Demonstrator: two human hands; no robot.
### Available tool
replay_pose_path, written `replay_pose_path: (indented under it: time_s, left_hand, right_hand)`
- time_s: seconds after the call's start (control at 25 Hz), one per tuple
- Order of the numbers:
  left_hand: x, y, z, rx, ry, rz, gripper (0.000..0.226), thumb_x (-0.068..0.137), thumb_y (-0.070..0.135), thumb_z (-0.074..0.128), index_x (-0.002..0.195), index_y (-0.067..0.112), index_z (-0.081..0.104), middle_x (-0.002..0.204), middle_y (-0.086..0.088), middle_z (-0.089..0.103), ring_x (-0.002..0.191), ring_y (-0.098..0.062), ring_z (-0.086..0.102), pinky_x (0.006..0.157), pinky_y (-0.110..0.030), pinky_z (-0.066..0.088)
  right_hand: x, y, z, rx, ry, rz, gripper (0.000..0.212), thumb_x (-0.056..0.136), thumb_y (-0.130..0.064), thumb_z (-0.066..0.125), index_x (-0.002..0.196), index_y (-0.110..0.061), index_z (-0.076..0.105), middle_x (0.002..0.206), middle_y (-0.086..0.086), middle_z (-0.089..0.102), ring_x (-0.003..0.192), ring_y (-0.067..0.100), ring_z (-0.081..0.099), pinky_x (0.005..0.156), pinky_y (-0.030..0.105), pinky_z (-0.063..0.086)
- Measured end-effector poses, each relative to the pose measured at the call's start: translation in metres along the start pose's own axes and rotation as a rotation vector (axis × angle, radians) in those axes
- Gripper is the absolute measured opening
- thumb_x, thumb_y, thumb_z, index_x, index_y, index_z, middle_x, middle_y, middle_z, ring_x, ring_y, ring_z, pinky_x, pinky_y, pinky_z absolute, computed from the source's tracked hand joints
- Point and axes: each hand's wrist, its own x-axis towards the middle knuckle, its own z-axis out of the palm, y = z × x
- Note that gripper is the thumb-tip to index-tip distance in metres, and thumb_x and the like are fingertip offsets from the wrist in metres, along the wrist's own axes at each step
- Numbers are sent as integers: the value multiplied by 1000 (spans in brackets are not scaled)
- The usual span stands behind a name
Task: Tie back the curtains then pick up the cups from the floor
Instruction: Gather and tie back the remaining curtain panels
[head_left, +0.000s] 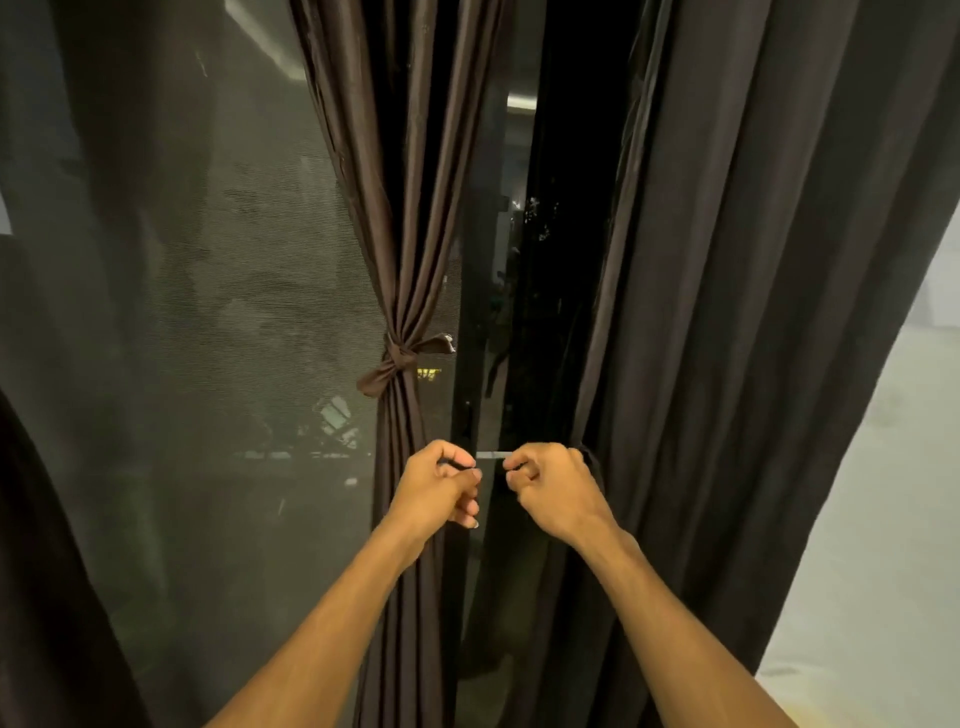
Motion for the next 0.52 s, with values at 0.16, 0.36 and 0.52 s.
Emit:
replay_pose_path:
  time_s: [0.16,0.36,0.52]
  left_hand:
    - [-14,-4,58,78,1,-28,12,92,3,60,103,7,56,73,-13,64,61,-23,62,61,-40,56]
    - [-23,-6,124,43,6,-81,24,92,4,60,113,13,53,91,-18,71,70,-23,65,69,-39,57]
    - [-22,-11,158,96,26,-110,44,91,10,63,129,21,44,99,-10,69,77,-17,65,73,-33,56]
  right_hand:
    - [-23,56,-39,-55,-45,22,17,88,-17,60,96,-24,74,84,-9,73,84,10,68,83,40,58]
    - [-41,123,-75,-28,-36,95,18,89,-19,58,91,-28,73,82,-10,72,82,9,69,81,40,59]
    - [-43,153,-86,5,-1,122,16,92,-20,60,95,-28,73,81,-13,71,79,5,69,79,37,60]
